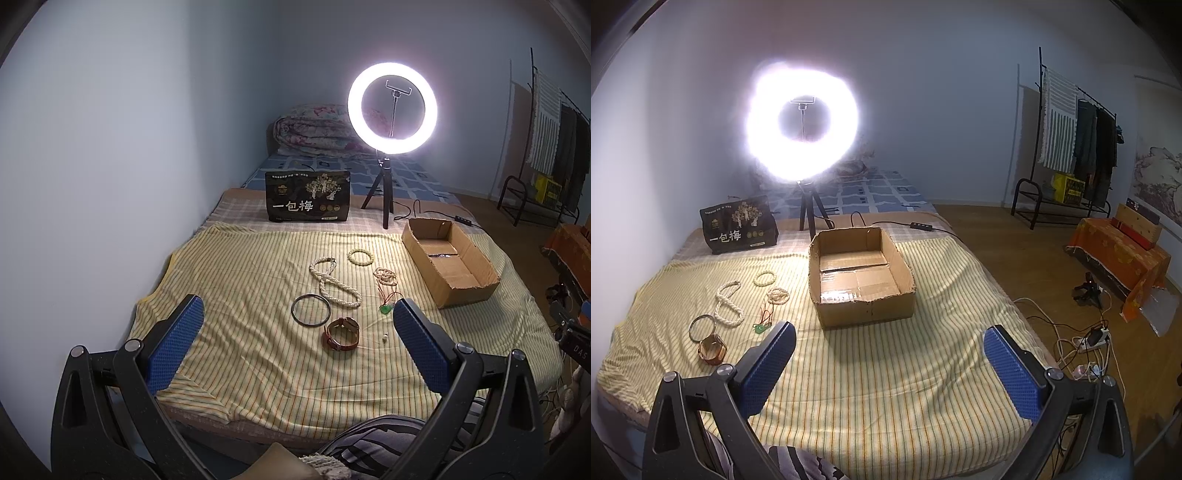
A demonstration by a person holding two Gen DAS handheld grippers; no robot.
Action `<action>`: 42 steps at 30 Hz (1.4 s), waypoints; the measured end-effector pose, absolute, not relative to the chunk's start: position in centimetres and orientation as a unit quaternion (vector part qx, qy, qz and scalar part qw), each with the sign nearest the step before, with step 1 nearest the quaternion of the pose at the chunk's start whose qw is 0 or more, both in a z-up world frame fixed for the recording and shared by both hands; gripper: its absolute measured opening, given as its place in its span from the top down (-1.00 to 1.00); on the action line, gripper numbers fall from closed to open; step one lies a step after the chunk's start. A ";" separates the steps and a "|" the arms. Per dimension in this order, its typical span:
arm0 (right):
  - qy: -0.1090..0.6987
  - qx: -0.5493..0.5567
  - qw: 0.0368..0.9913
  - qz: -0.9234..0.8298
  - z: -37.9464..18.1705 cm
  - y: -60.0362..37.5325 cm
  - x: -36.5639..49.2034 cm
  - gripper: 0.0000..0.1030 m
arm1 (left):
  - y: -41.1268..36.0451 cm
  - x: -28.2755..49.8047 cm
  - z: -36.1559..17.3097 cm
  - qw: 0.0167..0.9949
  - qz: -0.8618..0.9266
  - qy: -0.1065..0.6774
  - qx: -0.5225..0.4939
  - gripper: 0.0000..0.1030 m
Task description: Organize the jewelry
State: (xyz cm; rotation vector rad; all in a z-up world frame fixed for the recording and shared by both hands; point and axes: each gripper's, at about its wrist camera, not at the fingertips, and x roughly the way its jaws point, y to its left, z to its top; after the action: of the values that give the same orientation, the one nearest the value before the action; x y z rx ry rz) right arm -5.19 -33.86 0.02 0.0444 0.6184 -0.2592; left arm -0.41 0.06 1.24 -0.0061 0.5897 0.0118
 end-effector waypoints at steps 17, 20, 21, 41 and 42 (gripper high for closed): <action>0.304 0.023 0.944 -0.127 -0.1 -34.0 -5.2 -0.99 | -0.1 -0.2 1.3 0.957 0.005 0.290 -0.005 -1.00; 0.304 0.022 0.944 -0.126 -0.1 -34.1 -5.2 -0.99 | -0.2 -0.1 1.4 0.957 0.005 0.291 -0.006 -1.00; 0.304 0.022 0.944 -0.127 -0.1 -34.1 -5.2 -0.99 | -0.2 -0.1 1.4 0.957 0.004 0.291 -0.006 -1.00; 0.311 0.023 0.941 -0.129 -0.5 -34.3 -4.8 -0.99 | 0.1 0.7 0.7 0.954 -0.003 0.301 -0.011 -1.00; 0.312 0.023 0.941 -0.129 -0.5 -34.4 -4.6 -0.99 | 0.1 0.8 0.6 0.953 -0.003 0.303 -0.011 -1.00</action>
State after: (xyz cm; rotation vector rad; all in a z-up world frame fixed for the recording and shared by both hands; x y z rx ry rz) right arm -4.63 -34.36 -0.50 0.0472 0.6370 -0.2639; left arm 0.84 0.07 0.61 -0.0225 0.6158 -0.0065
